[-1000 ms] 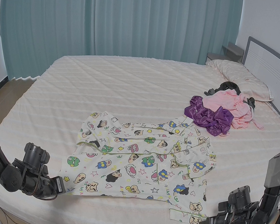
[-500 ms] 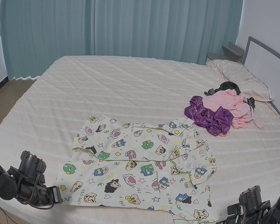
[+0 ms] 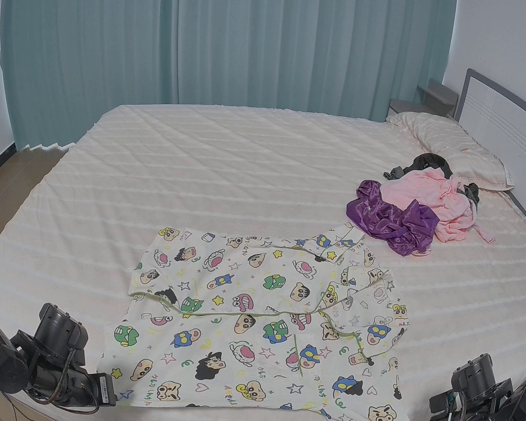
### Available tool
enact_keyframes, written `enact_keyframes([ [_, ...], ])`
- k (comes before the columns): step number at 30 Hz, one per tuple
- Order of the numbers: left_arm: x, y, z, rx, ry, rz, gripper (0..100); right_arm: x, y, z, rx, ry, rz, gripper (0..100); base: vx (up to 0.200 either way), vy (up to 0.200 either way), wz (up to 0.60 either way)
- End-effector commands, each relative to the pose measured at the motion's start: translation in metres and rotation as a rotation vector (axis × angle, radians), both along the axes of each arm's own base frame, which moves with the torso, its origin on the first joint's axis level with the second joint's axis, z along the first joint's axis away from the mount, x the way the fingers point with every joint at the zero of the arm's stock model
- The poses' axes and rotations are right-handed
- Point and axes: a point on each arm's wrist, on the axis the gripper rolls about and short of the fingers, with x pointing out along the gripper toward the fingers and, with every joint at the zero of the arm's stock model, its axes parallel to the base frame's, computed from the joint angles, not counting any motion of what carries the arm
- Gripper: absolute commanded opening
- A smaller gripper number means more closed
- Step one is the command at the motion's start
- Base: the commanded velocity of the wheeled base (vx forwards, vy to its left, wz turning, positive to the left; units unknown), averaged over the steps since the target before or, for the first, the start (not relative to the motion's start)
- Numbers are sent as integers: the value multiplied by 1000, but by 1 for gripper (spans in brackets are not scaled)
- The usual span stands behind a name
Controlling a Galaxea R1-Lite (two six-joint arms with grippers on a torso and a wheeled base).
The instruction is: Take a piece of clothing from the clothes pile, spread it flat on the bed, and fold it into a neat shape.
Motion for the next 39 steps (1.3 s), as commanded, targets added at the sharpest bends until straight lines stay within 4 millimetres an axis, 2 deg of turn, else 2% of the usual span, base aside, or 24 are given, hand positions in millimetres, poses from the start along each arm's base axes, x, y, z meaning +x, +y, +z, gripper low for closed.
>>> enact_keyframes([
  [1, -4, 1, -2, 5, 18, -1, 0, -5, -2, -1, -8, 15, 7, 0, 0, 0, 0],
  [5, -6, 1, -3, 2, 27, -3, 0, -6, -2, -1, -12, 22, 9, 0, 0, 0, 0],
  [6, -7, 1, -3, 1, 27, -6, 100, -6, -2, -1, -12, 22, 9, 100, 0, 0, 0],
  [17, -5, 7, 4, -8, -24, 41, 100, -4, -1, 6, 16, -33, -3, 100, 0, 0, 0],
  [19, 6, 15, 18, -54, -141, 97, 100, 0, -2, 13, 43, -82, -27, 100, 0, 0, 0],
  [21, 9, 17, 21, -63, -164, 106, 100, 2, -2, 15, 52, -89, -36, 100, 0, 0, 0],
  [22, 26, 18, 31, -103, -224, 119, 100, 7, 0, 19, 96, -103, -61, 100, 0, 0, 0],
  [24, 41, 19, 37, -131, -252, 118, 100, 11, 2, 21, 138, -100, -78, 100, 0, 0, 0],
  [28, 79, 16, 23, -137, -224, 118, 100, 14, 3, 22, 168, -85, -108, 100, 0, 0, 0],
  [29, 79, 16, 23, -137, -224, 118, 100, 14, 3, 22, 168, -85, -108, 100, 0, 0, 0],
  [31, 97, 17, 6, -120, -186, 123, 100, 14, 3, 22, 169, -83, -108, 100, 0, 0, 0],
  [35, 103, 20, -6, -88, -168, 100, 100, 13, 4, 26, 175, -109, -97, 100, 0, 0, 0],
  [39, 107, 29, -4, -76, -213, 115, 100, 13, 4, 24, 171, -101, -93, 100, 0, 0, 0],
])
